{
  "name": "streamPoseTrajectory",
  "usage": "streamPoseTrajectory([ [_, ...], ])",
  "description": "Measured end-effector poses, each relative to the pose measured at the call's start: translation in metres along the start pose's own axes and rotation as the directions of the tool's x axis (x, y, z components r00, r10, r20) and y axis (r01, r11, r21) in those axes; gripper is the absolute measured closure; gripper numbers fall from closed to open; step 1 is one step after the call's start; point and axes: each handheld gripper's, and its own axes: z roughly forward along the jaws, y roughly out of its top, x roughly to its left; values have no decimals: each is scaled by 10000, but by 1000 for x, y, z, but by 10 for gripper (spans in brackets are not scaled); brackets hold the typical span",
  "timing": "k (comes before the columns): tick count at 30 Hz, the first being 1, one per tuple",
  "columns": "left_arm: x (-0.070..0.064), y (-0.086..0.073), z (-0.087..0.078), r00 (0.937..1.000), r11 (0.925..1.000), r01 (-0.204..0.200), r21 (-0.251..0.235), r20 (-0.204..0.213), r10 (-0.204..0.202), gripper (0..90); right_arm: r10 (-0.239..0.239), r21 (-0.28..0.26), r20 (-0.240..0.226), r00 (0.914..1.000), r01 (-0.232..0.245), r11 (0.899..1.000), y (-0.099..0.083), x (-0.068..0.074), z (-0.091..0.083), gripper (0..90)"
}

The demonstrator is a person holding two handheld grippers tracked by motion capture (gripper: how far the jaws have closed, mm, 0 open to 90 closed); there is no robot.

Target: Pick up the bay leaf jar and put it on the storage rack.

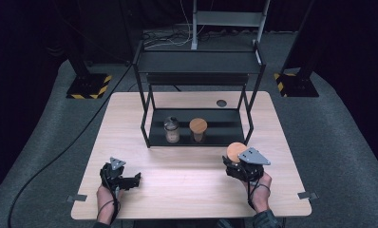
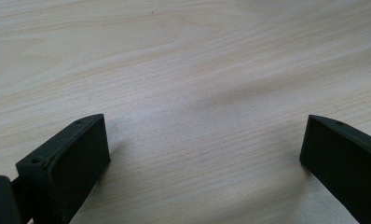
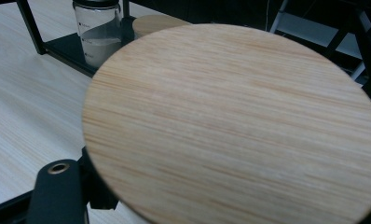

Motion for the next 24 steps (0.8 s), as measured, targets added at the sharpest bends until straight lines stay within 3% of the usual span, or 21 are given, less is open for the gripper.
streamPoseTrajectory([
  [24, 0, 0, 0, 10000, 10000, 2, -1, 0, -2, 8, -87, 219, -19, 10000, 88, 9997, 4, -9, 20, 244],
])
